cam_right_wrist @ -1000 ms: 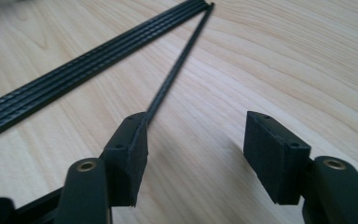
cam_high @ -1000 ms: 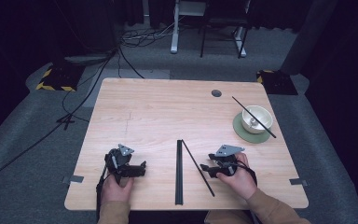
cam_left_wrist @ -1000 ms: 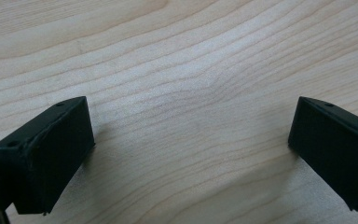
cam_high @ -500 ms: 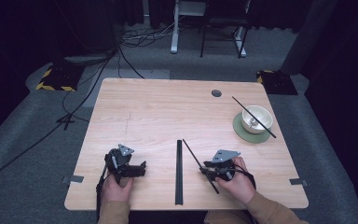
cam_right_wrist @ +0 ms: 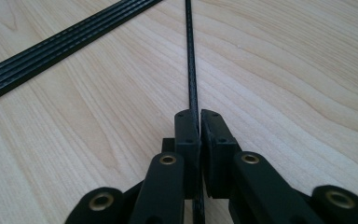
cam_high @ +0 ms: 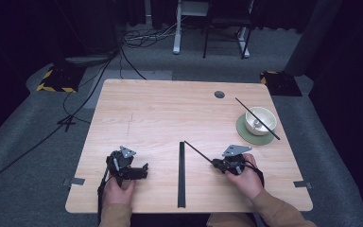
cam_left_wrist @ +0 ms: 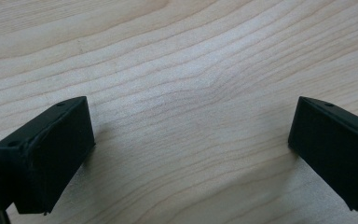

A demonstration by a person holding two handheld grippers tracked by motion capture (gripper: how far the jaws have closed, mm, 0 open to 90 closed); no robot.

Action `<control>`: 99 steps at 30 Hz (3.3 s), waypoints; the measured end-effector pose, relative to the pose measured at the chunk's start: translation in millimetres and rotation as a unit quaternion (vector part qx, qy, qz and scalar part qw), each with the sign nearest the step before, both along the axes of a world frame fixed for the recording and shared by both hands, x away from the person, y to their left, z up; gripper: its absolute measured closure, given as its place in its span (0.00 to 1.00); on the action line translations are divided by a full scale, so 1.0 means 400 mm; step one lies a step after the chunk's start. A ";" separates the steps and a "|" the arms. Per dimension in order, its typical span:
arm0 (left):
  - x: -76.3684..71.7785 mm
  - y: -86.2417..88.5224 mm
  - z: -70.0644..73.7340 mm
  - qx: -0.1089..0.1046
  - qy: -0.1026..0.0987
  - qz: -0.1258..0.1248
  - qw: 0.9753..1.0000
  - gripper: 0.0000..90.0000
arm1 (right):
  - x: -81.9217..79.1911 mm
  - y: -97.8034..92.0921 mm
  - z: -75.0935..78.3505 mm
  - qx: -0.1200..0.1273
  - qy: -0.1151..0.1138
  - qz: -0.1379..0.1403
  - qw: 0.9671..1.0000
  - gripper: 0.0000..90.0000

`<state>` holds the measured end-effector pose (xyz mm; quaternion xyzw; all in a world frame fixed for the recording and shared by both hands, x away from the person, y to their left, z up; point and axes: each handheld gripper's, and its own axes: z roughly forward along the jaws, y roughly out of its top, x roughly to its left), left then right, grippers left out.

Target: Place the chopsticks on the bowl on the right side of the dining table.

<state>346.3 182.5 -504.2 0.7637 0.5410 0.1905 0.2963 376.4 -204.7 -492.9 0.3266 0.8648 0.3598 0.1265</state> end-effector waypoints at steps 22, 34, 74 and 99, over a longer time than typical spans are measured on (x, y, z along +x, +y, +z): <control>-0.001 0.000 0.000 0.002 0.001 -0.001 1.000 0.00 | -0.007 -0.051 0.116 0.019 -0.028 0.018 0.999 0.96; -0.003 0.006 0.000 0.001 -0.001 -0.004 1.000 0.01 | 0.012 -0.089 0.207 0.029 -0.041 0.033 0.998 0.96; 0.001 0.003 -0.001 -0.001 -0.001 0.003 1.000 0.00 | 0.222 -0.301 0.375 0.044 -0.090 -0.026 0.995 0.96; 0.000 0.003 -0.002 -0.002 0.000 0.002 1.000 0.00 | 0.340 -0.432 0.302 0.031 -0.082 -0.102 0.991 0.96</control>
